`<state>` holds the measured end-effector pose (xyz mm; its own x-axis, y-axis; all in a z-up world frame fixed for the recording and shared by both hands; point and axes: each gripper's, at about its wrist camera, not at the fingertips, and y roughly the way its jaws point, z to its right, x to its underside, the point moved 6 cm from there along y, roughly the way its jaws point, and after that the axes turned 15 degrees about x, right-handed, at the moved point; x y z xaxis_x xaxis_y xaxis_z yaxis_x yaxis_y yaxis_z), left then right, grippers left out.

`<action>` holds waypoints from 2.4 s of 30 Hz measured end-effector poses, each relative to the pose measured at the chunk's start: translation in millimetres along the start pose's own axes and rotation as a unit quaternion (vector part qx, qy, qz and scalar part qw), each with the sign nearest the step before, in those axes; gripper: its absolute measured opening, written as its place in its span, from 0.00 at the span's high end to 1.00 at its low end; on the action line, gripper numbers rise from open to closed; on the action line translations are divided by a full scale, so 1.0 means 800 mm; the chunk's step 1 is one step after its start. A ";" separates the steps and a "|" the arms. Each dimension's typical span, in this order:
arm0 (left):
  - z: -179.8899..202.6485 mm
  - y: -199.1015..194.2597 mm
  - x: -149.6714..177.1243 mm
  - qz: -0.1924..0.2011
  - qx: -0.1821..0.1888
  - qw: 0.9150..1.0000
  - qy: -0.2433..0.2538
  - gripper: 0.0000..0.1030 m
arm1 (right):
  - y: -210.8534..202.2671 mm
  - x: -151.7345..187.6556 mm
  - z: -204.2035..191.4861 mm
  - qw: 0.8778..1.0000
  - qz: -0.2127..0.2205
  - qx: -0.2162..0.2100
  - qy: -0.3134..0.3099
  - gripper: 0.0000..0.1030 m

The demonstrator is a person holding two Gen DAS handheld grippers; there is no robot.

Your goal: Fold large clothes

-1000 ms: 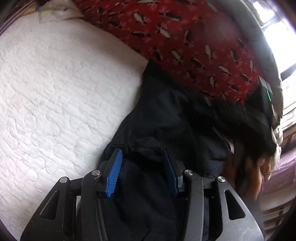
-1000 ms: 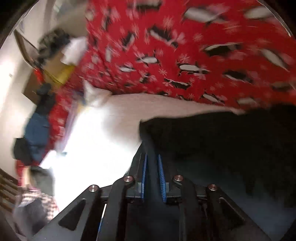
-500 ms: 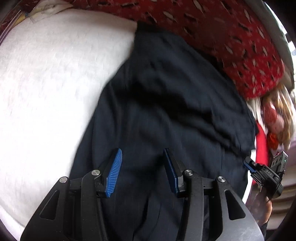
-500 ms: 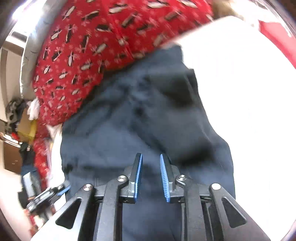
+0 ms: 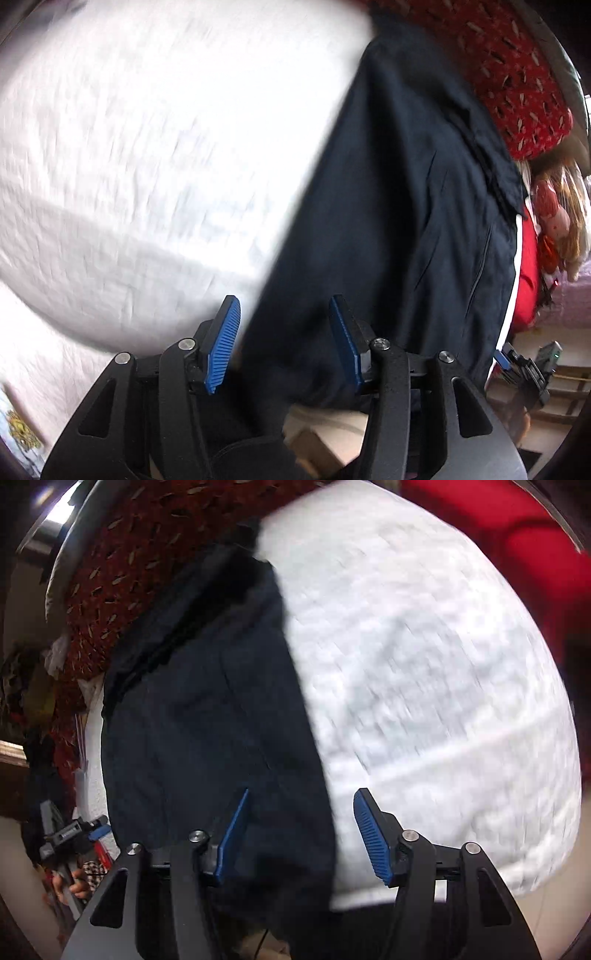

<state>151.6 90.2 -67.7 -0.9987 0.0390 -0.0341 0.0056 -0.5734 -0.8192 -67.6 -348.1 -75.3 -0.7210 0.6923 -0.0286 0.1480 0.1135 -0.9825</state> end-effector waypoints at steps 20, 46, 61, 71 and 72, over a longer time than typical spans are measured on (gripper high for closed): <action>0.007 0.031 0.083 -0.046 0.095 0.994 0.014 0.94 | 0.035 0.098 -0.039 0.985 -0.070 -0.030 -0.153 0.92; 0.142 -0.093 -0.083 0.146 0.236 0.960 0.034 0.95 | -0.149 -0.078 -0.068 0.930 0.146 -0.337 -0.026 0.95; 0.184 -0.046 -0.252 0.174 0.226 0.958 0.022 0.95 | -0.106 -0.237 -0.117 0.924 0.163 -0.344 0.016 0.95; 0.207 0.020 -0.381 0.181 0.190 0.965 0.014 0.95 | -0.045 -0.378 -0.163 0.923 0.171 -0.337 0.066 0.95; 0.208 0.029 -0.393 0.180 0.186 0.966 0.012 0.95 | -0.037 -0.391 -0.166 0.924 0.170 -0.335 0.072 0.95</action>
<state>457.4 -71.6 19.5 -0.9338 -0.2017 -0.2954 0.3293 -0.8075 -0.4894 243.5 -473.6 -12.9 -0.4651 0.8514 -0.2426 0.7698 0.2537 -0.5857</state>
